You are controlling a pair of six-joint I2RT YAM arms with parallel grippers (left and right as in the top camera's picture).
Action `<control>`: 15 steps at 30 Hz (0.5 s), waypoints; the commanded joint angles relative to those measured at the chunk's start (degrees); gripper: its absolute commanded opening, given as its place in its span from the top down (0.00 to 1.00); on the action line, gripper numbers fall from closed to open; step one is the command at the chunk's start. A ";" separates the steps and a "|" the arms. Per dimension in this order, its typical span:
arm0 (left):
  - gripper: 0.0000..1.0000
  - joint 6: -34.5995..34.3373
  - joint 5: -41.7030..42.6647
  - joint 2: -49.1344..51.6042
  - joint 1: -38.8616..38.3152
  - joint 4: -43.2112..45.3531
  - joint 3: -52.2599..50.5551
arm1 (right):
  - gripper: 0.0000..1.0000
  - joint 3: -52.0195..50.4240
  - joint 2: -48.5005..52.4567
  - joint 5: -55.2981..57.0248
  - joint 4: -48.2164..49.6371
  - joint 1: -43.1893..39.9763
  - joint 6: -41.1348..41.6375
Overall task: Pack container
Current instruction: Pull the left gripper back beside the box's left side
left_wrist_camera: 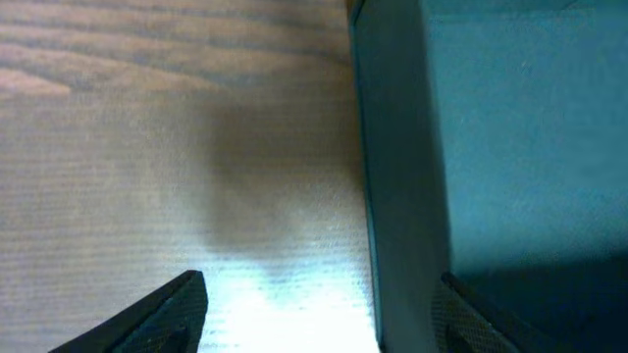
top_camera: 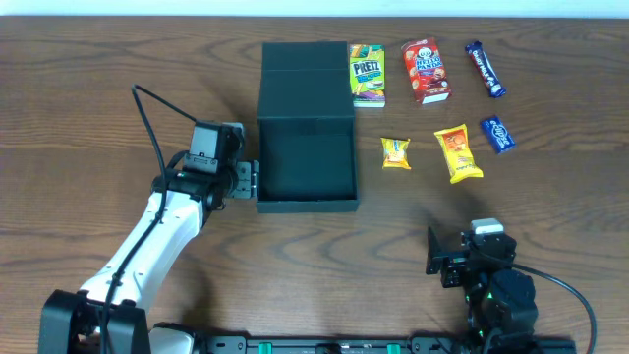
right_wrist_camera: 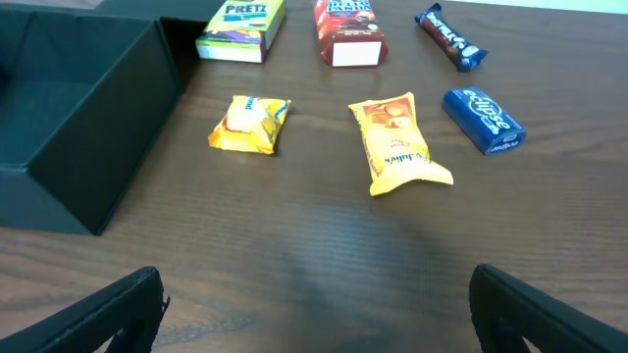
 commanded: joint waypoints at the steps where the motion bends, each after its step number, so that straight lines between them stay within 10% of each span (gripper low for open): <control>1: 0.23 0.50 -4.20 -1.18 0.11 -1.97 2.80 | 0.01 -0.09 -0.24 0.42 -0.09 0.42 0.98; 15: 0.02 0.50 -4.90 -13.92 0.09 -8.26 13.44 | 0.01 -0.09 -0.24 0.39 0.00 0.42 0.98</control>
